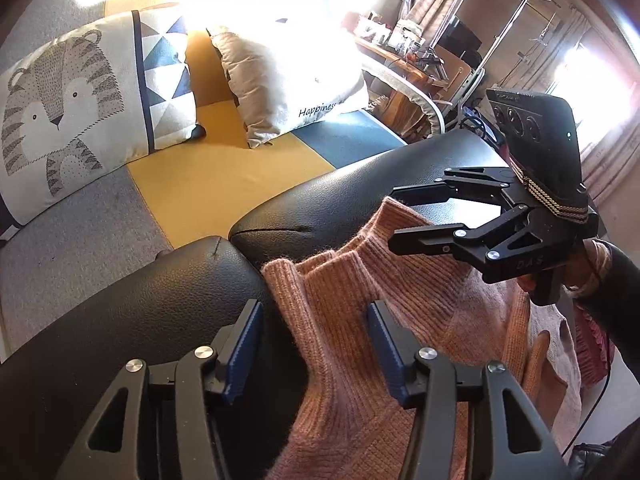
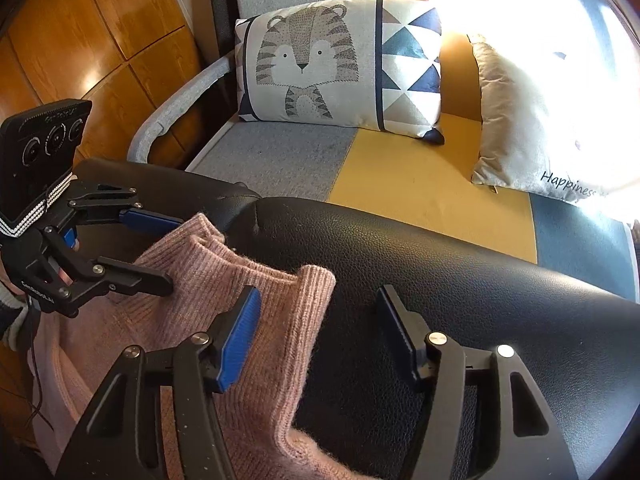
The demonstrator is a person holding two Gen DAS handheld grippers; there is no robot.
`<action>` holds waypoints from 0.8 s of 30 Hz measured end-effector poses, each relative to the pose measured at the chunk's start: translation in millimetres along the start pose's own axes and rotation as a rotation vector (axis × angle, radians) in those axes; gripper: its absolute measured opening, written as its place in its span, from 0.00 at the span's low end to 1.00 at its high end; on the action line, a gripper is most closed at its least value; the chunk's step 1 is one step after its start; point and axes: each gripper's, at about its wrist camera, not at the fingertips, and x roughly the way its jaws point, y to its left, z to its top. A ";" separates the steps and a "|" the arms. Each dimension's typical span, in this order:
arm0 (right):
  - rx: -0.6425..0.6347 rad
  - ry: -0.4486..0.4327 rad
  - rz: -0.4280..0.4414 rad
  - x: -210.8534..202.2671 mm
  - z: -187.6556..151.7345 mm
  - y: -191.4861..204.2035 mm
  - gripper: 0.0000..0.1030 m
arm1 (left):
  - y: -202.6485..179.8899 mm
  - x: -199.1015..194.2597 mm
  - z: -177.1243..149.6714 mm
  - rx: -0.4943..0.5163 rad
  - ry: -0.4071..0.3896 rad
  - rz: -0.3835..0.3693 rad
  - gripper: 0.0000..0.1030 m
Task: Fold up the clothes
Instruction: 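Grasp the sweater collar edge with the left gripper while the right gripper grasps beside it, then lift the collar edge with both grippers and fold it over toward the hem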
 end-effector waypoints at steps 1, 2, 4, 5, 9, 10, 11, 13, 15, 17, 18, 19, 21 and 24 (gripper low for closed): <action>-0.023 0.001 -0.007 -0.6 -1.7 3.3 0.55 | -0.9 -0.6 -0.9 -0.001 -0.007 0.013 0.44; -0.036 0.003 0.000 -1.8 -3.2 5.0 0.52 | -2.7 0.6 -2.4 0.004 -0.002 0.023 0.33; -0.051 0.007 0.012 -3.2 -5.0 7.1 0.41 | -6.4 5.4 -5.7 0.020 0.017 0.039 0.10; -0.056 0.010 0.012 -3.1 -4.9 7.7 0.39 | -7.7 6.6 -6.5 0.028 0.012 0.043 0.10; -0.061 0.013 0.019 -2.9 0.3 10.6 0.12 | -6.4 11.8 -3.1 0.011 0.011 0.044 0.06; -0.063 0.008 0.016 -4.4 1.2 11.9 0.08 | -8.1 12.1 -3.2 0.021 0.010 0.055 0.06; -0.065 0.003 0.013 -6.0 2.2 13.3 0.07 | -9.2 11.6 -3.5 0.028 0.007 0.064 0.06; -0.068 -0.021 0.019 -13.2 2.7 15.4 0.07 | -9.7 5.6 -4.9 0.037 -0.016 0.079 0.06; -0.069 -0.067 0.042 -26.5 1.1 16.3 0.07 | -7.3 -5.0 -7.1 0.024 -0.053 0.071 0.06; -0.077 -0.111 0.062 -40.7 -1.0 18.1 0.07 | -7.2 -15.3 -8.4 0.012 -0.084 0.050 0.06; -0.090 -0.125 0.068 -47.3 -2.2 20.6 0.07 | -7.3 -20.5 -9.0 0.006 -0.099 0.040 0.06; -0.103 -0.138 0.074 -53.5 -3.3 23.4 0.07 | -7.4 -25.6 -9.7 0.000 -0.114 0.030 0.06; -0.132 -0.160 0.081 -65.0 -6.2 28.9 0.07 | -13.5 -34.2 -12.3 0.015 -0.134 0.016 0.06; -0.173 -0.180 0.084 -76.1 -12.4 36.6 0.07 | -22.3 -47.7 -17.6 0.037 -0.159 -0.006 0.06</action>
